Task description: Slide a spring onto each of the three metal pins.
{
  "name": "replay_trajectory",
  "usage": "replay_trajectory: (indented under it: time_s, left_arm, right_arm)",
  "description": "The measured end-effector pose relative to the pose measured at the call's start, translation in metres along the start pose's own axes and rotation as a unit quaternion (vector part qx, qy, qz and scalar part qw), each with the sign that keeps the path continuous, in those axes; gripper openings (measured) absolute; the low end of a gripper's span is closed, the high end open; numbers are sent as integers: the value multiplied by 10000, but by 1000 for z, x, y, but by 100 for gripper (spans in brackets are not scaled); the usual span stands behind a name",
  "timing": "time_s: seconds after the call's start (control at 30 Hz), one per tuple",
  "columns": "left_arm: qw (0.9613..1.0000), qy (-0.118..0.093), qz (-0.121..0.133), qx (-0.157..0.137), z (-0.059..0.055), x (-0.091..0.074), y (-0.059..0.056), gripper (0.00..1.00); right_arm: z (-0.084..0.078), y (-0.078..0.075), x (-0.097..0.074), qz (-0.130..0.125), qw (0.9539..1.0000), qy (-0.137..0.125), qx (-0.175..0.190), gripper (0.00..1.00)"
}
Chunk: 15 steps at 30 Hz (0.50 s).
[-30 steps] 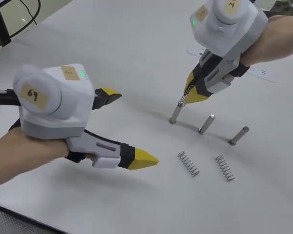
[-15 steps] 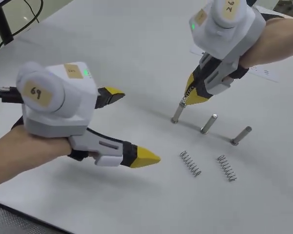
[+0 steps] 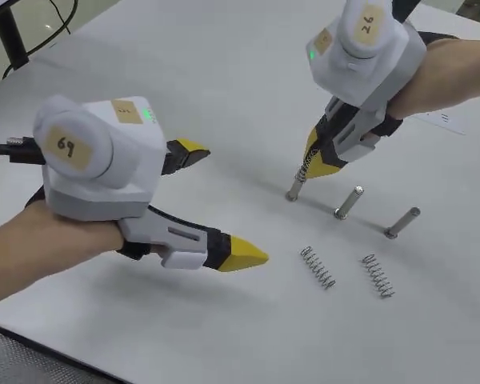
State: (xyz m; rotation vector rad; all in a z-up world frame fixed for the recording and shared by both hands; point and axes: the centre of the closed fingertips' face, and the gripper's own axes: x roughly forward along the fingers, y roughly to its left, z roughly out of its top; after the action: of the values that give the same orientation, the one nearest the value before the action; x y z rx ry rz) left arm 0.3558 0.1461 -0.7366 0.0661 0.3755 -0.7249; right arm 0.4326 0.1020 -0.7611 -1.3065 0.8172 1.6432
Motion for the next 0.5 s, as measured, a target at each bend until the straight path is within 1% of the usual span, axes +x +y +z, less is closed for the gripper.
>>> replay_trajectory:
  time_s: [0.27,0.43,0.5]
  left_arm:
    - [10000,4,7,-5,0,0,1,88]
    - [10000,13,6,3,0,0,1,89]
    - [10000,11,5,-11,0,0,1,88]
  right_arm:
    - [-2,-1,7,50,10000,51,16,8]
    - [-3,0,12,88,9999,128,1,8]
    - [-3,-1,15,95,9999,116,-20,8]
